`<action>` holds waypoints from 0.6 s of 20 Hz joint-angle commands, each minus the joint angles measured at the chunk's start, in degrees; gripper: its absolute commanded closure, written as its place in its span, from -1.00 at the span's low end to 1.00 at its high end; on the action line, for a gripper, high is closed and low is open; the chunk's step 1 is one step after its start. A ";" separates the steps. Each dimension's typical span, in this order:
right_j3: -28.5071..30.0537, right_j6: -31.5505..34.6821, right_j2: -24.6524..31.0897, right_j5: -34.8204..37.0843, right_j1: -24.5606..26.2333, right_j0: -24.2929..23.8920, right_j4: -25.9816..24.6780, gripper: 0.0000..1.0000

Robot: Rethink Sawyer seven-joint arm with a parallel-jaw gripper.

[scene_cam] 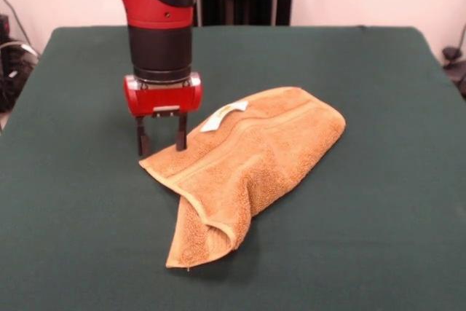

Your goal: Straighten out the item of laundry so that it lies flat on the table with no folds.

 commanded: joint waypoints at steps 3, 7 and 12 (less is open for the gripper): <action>-0.82 11.89 13.45 -12.42 7.63 -3.02 -5.00 -1.00; -0.80 12.48 14.80 -13.54 8.24 -4.18 -6.38 -1.00; -0.84 13.02 16.26 -14.66 9.06 -5.47 -7.68 -1.00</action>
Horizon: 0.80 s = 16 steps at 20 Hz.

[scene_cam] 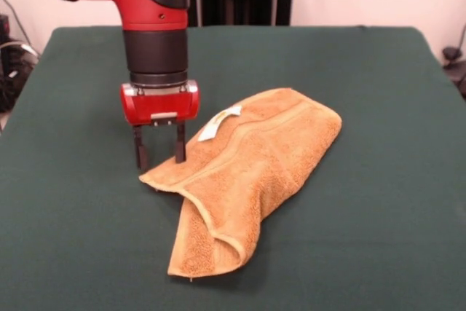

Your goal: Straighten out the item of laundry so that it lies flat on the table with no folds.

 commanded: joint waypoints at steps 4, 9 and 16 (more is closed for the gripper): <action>-1.66 13.15 10.20 -7.54 8.01 -0.07 -2.25 -1.00; -1.42 13.12 10.47 -7.80 8.15 -0.29 -2.25 -1.00; -1.34 12.32 10.92 -7.55 8.20 -0.60 -2.42 -1.00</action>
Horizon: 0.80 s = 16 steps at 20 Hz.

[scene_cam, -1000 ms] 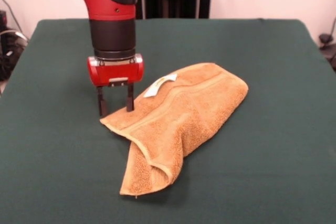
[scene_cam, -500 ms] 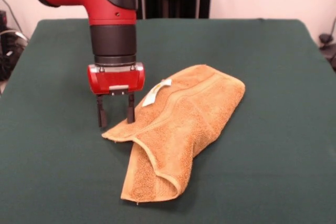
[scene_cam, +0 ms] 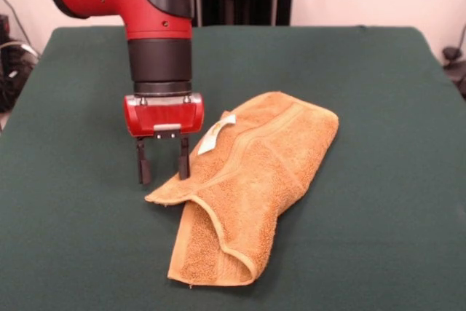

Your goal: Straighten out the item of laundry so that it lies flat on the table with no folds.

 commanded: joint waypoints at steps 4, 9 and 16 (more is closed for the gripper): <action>-1.23 11.87 7.97 0.96 5.73 1.42 -1.47 -1.00; -2.78 10.23 -2.86 12.94 1.02 11.08 5.71 -1.00; -7.86 10.01 -16.26 28.54 -0.66 22.56 12.56 -1.00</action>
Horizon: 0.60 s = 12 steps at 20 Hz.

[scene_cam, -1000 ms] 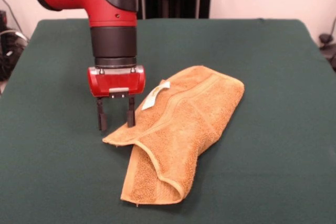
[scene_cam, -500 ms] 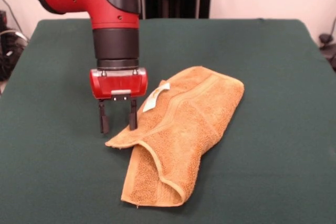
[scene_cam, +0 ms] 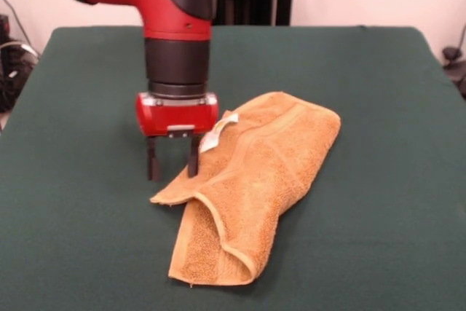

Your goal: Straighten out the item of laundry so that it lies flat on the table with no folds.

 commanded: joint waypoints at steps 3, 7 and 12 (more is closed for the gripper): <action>-3.81 9.81 -5.24 19.95 1.60 9.85 4.67 -1.00; -3.56 10.10 -4.38 19.73 1.46 9.22 3.44 -1.00; -3.73 9.95 -3.51 19.12 1.72 8.57 2.71 -1.00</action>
